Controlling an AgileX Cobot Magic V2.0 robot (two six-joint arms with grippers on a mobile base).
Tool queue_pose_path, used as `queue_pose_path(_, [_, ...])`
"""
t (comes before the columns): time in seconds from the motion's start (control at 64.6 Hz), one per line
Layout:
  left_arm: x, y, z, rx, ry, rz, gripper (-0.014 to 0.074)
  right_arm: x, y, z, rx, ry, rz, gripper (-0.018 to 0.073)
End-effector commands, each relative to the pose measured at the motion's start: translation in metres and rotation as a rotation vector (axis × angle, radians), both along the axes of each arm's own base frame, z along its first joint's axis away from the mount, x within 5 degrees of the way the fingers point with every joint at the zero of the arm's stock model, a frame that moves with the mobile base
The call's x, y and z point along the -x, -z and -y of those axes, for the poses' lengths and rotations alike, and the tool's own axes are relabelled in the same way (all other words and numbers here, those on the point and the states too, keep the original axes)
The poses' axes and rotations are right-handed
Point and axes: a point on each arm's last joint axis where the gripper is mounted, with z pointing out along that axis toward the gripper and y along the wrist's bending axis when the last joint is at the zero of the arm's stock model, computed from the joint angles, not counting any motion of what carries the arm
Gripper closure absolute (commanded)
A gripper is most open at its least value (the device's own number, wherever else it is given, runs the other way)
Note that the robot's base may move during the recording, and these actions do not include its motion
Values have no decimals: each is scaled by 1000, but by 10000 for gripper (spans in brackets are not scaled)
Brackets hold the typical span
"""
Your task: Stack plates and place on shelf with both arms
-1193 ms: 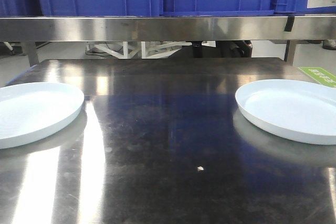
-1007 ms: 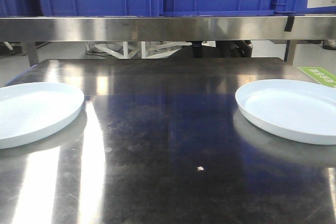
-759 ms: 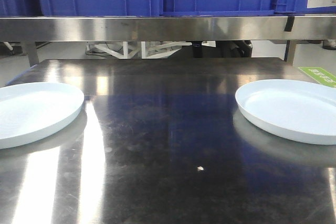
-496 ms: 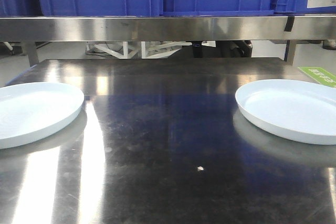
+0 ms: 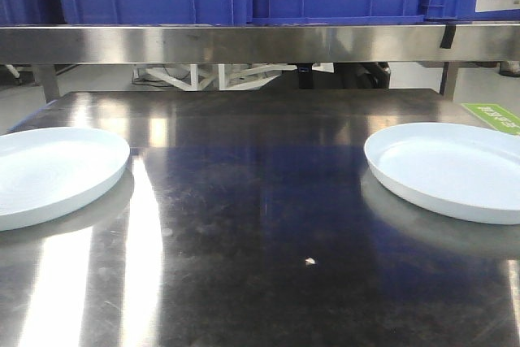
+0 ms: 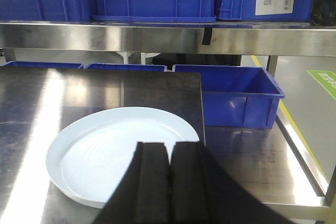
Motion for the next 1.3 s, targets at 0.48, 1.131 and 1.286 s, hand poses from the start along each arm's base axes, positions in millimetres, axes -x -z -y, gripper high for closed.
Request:
queue_pose_path(0.48, [-24,-54,3,54,3,-223,508,2,-9,0,14,5,112,512])
queue_pose_path(1.131, [-164,-59,14,16,-3,-827,512,2,-9,0,14,5,111,512])
queue_pose_path(1.286, [-197,-49,11,69,-23,-970,512,2,-9,0,14,5,104,512])
